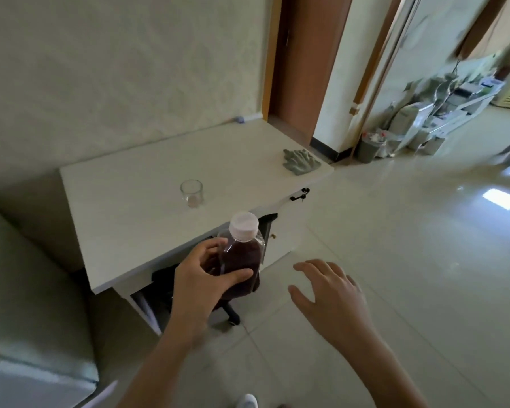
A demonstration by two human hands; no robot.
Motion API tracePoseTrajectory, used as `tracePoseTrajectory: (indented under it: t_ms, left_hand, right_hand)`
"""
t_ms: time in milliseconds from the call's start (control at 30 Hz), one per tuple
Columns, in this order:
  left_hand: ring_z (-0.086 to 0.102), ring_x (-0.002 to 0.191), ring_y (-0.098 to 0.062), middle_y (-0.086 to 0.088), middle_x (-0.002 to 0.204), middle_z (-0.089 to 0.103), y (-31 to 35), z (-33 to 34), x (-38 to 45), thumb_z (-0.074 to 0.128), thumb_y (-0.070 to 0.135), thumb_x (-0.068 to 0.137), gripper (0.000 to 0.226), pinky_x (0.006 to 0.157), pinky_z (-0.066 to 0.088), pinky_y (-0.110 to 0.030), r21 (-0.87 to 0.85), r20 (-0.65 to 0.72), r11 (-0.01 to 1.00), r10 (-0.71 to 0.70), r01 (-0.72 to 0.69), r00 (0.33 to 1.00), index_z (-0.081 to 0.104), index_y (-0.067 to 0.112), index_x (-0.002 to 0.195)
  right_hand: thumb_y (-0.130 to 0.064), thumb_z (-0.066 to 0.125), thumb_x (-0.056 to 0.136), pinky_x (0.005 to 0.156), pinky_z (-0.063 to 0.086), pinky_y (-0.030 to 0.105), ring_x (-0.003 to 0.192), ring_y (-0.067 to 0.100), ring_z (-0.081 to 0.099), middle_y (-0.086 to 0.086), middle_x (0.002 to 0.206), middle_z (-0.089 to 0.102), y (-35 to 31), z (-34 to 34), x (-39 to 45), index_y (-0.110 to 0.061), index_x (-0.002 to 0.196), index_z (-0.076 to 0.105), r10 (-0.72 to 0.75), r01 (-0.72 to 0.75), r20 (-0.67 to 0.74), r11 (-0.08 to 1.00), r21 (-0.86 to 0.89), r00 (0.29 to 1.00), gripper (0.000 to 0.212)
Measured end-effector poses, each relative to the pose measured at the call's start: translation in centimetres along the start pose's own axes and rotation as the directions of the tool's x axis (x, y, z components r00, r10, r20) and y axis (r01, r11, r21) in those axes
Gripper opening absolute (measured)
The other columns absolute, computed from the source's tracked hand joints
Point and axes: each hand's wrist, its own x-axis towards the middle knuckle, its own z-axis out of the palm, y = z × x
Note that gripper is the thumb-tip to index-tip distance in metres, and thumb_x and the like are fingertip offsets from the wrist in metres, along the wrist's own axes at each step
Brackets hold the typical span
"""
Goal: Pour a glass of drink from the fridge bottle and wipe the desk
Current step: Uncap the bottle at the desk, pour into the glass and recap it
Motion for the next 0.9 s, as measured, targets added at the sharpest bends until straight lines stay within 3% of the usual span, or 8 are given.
tracePoseTrajectory:
  t_ms: [133, 267, 500, 667, 900]
  left_hand:
    - [0.058, 0.087, 0.016, 0.024, 0.092, 0.064, 0.0, -0.5, 5.0, 0.091, 0.026, 0.052, 0.058, 0.073, 0.049, -0.009, 0.041, -0.075, 0.999, 0.016, -0.013, 0.997, 0.058, 0.037, 0.098]
    - [0.059, 0.088, 0.013, 0.02, 0.094, 0.065, -1.6, -1.6, 9.6, 0.091, 0.028, 0.052, 0.057, 0.072, 0.048, -0.007, 0.058, -0.185, 0.998, -0.008, 0.019, 0.983, 0.056, 0.041, 0.094]
    - [0.061, 0.087, 0.009, 0.02, 0.097, 0.067, -4.7, -2.7, 17.5, 0.092, 0.03, 0.05, 0.06, 0.072, 0.053, -0.012, 0.123, -0.371, 0.985, -0.067, 0.121, 0.926, 0.057, 0.04, 0.098]
    - [0.063, 0.086, 0.006, 0.02, 0.094, 0.068, -6.1, -4.0, 22.1, 0.092, 0.028, 0.05, 0.059, 0.074, 0.058, -0.028, 0.109, -0.488, 0.976, -0.114, 0.19, 0.865, 0.063, 0.029, 0.101]
    - [0.063, 0.092, 0.001, 0.022, 0.095, 0.068, -8.1, -6.5, 25.9, 0.09, 0.035, 0.05, 0.059, 0.08, 0.056, -0.028, 0.114, -0.545, 0.962, -0.149, 0.249, 0.825, 0.062, 0.035, 0.102]
  right_hand:
    - [-0.047, 0.046, 0.089, 0.098, 0.034, 0.028, 0.124, 0.006, 0.04, -0.017, 0.131, 0.05, -0.8, -0.3, 7.1, -0.033, 0.127, 0.048, -0.098, 0.098, 0.025, 0.995, 0.008, 0.995, 0.04]
    - [-0.045, 0.046, 0.088, 0.093, 0.037, 0.029, 0.117, 0.011, 0.046, -0.013, 0.124, 0.054, -2.8, 0.7, 15.0, -0.031, 0.12, 0.052, -0.254, 0.253, 0.064, 0.967, 0.019, 0.965, 0.036]
    - [-0.041, 0.051, 0.088, 0.092, 0.038, 0.031, 0.118, 0.013, 0.046, -0.012, 0.124, 0.055, -6.7, 3.3, 28.2, -0.027, 0.122, 0.052, -0.491, 0.484, 0.118, 0.871, 0.087, 0.863, 0.037]
    - [-0.045, 0.05, 0.087, 0.086, 0.039, 0.031, 0.111, 0.014, 0.051, -0.012, 0.121, 0.056, -10.2, 4.6, 35.5, -0.03, 0.124, 0.048, -0.614, 0.603, 0.118, 0.789, 0.116, 0.78, 0.04]
    - [-0.066, 0.041, 0.084, 0.08, 0.046, 0.032, 0.099, 0.014, 0.059, -0.014, 0.118, 0.058, -16.6, 6.6, 40.4, -0.037, 0.127, 0.041, -0.657, 0.623, 0.201, 0.753, 0.211, 0.727, 0.052]
